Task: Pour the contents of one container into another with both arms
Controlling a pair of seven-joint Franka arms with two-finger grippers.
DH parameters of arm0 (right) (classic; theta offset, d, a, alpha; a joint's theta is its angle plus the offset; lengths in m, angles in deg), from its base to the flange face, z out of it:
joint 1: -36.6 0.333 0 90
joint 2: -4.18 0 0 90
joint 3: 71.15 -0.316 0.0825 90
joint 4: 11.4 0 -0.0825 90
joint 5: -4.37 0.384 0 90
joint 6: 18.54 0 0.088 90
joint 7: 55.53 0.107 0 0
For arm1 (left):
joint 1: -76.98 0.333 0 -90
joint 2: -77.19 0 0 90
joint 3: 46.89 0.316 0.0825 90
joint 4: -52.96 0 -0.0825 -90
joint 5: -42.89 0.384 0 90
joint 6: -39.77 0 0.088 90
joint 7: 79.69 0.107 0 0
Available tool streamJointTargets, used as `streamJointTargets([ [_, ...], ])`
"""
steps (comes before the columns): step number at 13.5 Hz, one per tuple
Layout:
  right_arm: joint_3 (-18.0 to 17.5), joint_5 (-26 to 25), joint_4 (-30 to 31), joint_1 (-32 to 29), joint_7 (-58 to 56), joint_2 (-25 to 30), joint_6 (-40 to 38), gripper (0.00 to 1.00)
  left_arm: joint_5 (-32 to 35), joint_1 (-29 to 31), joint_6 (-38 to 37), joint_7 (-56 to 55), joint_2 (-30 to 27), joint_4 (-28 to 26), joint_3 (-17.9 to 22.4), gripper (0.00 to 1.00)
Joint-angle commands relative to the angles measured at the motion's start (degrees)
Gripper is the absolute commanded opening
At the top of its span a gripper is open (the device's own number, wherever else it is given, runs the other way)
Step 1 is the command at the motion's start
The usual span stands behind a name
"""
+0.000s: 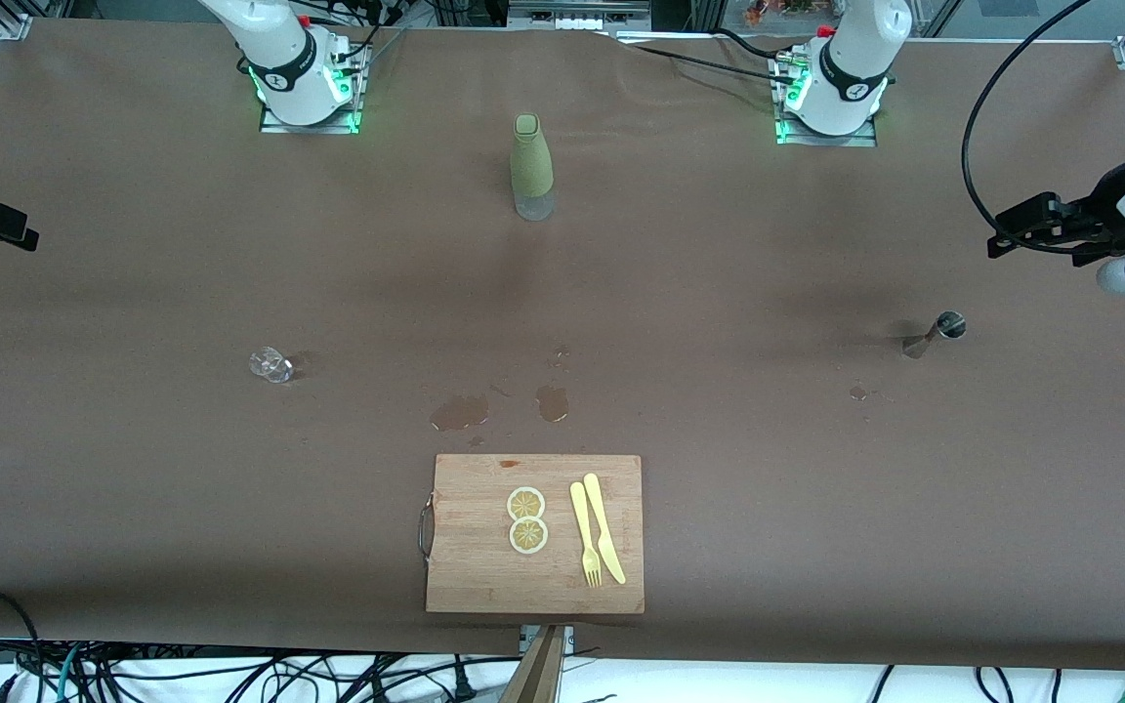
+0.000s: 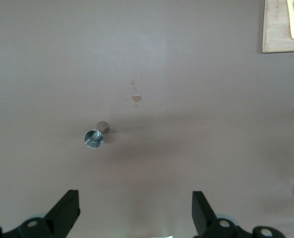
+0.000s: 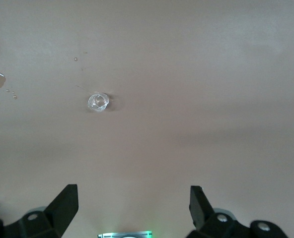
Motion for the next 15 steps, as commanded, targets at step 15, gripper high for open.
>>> streamJointTargets([
  [15,-0.26,1.85,0.36,-1.72,-0.55,-0.37,0.33,1.0,3.03,-0.21,1.42,-0.4,-1.12,-0.96,-0.1,1.0],
])
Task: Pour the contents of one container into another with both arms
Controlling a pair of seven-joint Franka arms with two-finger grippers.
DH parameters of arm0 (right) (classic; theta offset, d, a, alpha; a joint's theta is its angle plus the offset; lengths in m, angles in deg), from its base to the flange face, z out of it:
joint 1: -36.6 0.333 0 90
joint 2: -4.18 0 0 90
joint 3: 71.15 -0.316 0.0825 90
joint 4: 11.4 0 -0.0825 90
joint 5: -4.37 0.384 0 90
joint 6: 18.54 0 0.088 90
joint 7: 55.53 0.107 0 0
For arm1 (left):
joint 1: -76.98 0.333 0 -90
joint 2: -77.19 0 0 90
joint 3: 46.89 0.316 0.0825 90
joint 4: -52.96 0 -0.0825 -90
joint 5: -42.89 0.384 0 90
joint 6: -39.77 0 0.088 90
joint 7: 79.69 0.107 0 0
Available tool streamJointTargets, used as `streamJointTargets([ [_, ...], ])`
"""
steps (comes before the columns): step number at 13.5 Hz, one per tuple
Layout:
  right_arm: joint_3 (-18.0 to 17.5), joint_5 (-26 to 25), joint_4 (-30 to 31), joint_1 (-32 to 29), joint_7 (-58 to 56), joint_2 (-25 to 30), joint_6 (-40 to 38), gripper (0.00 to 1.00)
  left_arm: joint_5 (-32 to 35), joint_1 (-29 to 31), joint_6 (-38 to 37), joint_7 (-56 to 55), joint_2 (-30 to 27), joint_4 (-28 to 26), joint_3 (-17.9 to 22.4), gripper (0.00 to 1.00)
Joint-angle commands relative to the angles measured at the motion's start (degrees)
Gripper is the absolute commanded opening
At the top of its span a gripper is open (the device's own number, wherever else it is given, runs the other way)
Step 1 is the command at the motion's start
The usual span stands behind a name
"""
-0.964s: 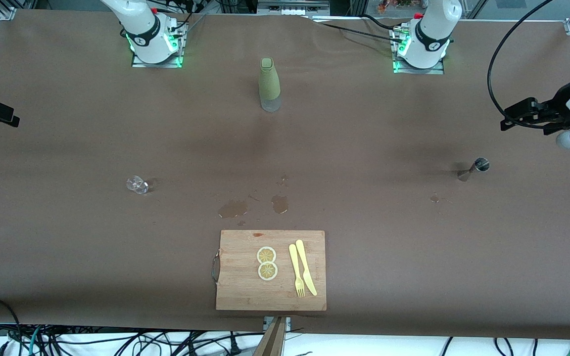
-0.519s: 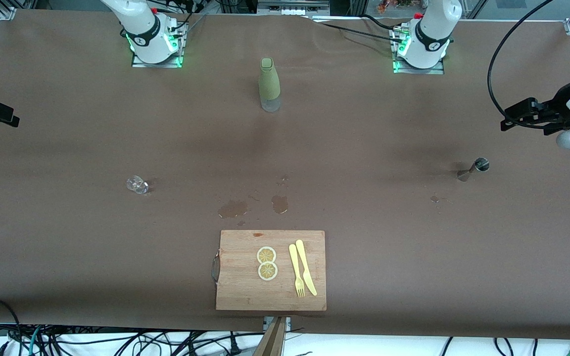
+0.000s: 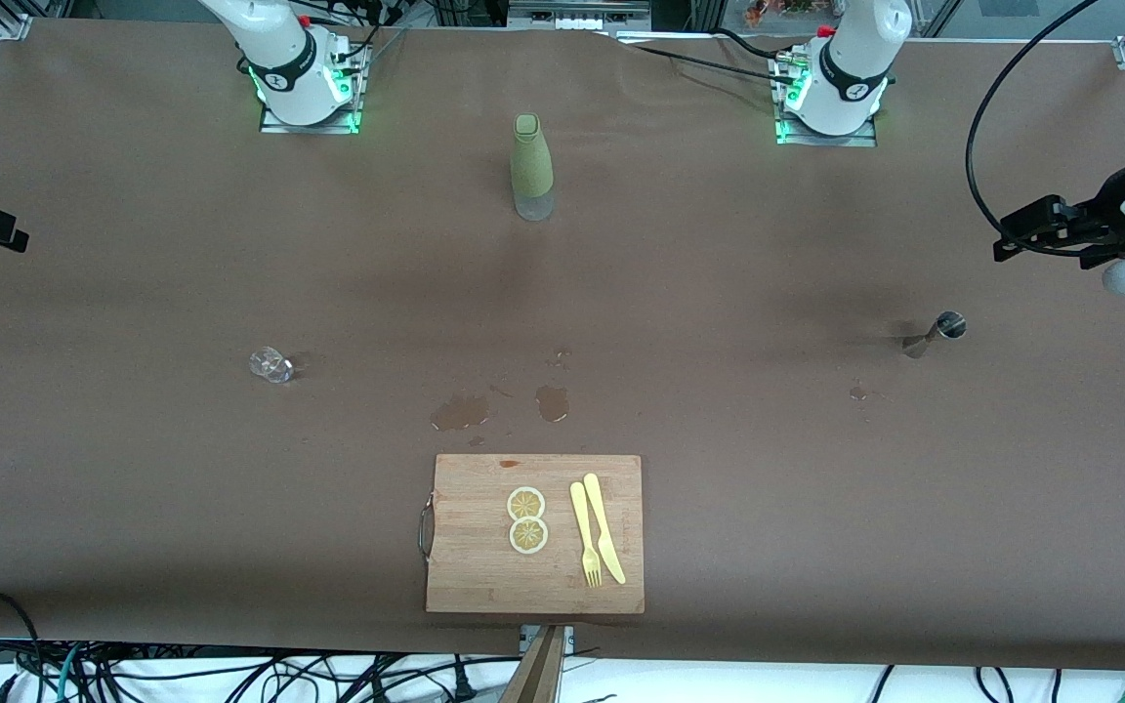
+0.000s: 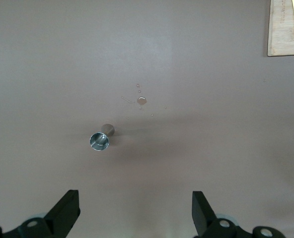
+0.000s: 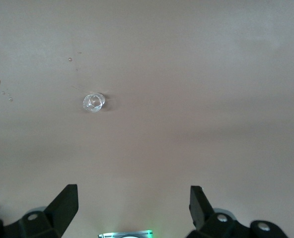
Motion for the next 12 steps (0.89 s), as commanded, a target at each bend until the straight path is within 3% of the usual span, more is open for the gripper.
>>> streamJointTargets([
  [1,-0.31,1.67,0.43,-0.22,-0.55,-0.15,0.32,1.0,1.94,-0.22,0.63,-0.32,-1.12,-0.96,-0.13,1.0],
  [12,-0.66,1.58,2.28,0.22,-0.64,-1.56,1.29,1.0,1.94,-0.22,0.72,-0.4,-1.12,-0.96,-0.13,1.0],
])
